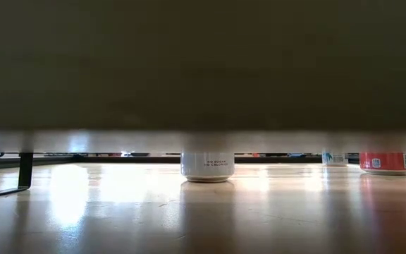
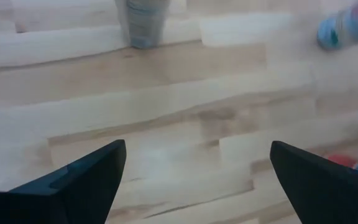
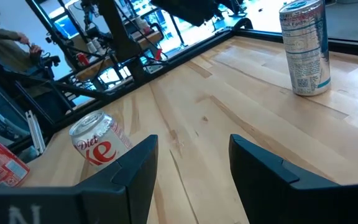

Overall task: Place canned beverage on shelf
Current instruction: Move the soda cans to the middle of the table

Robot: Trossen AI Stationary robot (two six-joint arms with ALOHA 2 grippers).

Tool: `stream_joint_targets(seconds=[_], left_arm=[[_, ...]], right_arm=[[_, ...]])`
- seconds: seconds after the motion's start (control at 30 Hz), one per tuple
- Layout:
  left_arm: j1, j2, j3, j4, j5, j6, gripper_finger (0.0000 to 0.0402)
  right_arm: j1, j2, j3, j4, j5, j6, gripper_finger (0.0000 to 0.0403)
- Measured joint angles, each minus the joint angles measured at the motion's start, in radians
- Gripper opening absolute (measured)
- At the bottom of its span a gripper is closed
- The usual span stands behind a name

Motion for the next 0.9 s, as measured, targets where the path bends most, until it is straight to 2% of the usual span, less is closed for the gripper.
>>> stream_joint_targets(seconds=[0.23,0.57,0.9], left_arm=[[0.059,-0.001,0.000,-0.022,-0.022,-0.033,0.0382],[0.159,-0.002,0.000,-0.009,-0.015,0.068,0.0382],[0.178,-0.002,0.000,0.101,-0.040,0.191,0.0382]], right_arm=[[0.000,0.000,0.000,0.000,0.000,0.000,0.0183],[0.000,0.000,0.000,0.000,0.000,0.000,0.0183],[0.000,0.000,0.000,0.000,0.000,0.000,0.0183]])
